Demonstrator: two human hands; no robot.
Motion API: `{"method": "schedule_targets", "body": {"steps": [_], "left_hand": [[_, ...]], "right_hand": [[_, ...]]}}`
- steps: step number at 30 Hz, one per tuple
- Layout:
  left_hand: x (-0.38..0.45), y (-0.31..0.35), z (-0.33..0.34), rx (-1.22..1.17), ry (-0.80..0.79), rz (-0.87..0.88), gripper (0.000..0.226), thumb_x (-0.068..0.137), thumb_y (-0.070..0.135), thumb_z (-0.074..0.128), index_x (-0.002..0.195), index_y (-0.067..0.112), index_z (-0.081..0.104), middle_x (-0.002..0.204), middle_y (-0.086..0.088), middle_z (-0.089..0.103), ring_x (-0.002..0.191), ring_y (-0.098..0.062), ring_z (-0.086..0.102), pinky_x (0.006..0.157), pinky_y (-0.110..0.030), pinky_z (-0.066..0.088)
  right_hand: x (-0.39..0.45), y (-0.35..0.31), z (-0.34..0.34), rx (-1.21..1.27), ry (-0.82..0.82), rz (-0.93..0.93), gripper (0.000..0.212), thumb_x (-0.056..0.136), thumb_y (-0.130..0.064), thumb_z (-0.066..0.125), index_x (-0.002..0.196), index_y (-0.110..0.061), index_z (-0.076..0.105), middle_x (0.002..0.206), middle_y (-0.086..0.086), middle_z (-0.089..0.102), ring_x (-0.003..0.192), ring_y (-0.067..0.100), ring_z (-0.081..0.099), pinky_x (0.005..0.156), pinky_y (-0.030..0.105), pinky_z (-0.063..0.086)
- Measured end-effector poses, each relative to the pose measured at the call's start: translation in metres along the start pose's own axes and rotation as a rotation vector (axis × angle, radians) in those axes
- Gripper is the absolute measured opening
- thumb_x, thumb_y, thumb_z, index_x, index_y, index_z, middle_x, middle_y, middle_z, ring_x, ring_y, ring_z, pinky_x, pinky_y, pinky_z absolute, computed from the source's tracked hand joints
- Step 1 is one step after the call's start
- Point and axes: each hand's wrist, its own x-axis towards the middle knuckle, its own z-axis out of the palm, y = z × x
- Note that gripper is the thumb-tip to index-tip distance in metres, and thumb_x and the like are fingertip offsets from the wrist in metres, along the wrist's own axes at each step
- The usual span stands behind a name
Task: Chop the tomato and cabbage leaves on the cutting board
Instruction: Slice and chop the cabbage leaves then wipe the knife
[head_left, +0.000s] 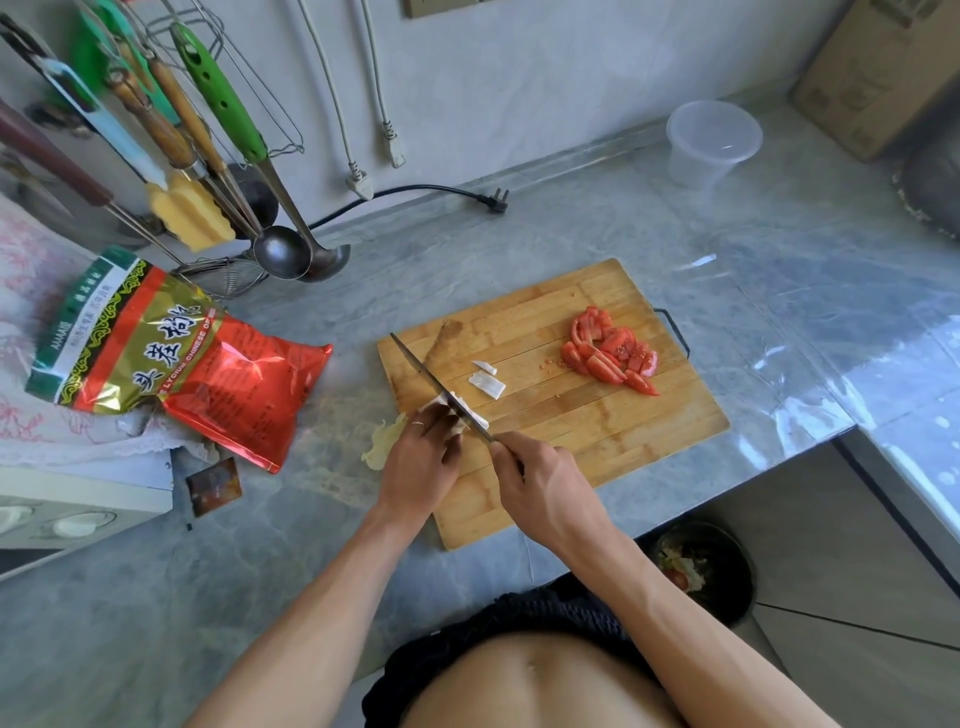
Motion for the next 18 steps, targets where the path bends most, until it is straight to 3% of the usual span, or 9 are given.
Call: {"method": "schedule_targets", "body": {"steps": [9, 18], "left_hand": [[0.001, 0.0, -0.002, -0.019, 0.01, 0.024, 0.02, 0.078, 0.002, 0.069, 0.096, 0.008, 0.075, 0.11, -0.007, 0.071, 0.104, -0.024, 0.067, 0.075, -0.025, 0.051], [0.0, -0.001, -0.001, -0.073, -0.023, -0.002, 0.028, 0.078, 0.003, 0.072, 0.105, 0.009, 0.074, 0.117, -0.005, 0.067, 0.111, -0.021, 0.061, 0.086, -0.024, 0.047]], "right_hand": [[0.0, 0.002, 0.002, -0.033, -0.022, 0.001, 0.039, 0.102, -0.032, 0.04, 0.064, -0.028, 0.036, 0.052, -0.005, 0.04, 0.045, 0.018, 0.035, 0.046, 0.034, 0.031], [0.001, 0.002, 0.015, -0.066, 0.037, 0.027, 0.031, 0.104, -0.03, 0.041, 0.076, -0.018, 0.046, 0.051, 0.0, 0.04, 0.047, 0.028, 0.039, 0.045, 0.033, 0.026]]}}
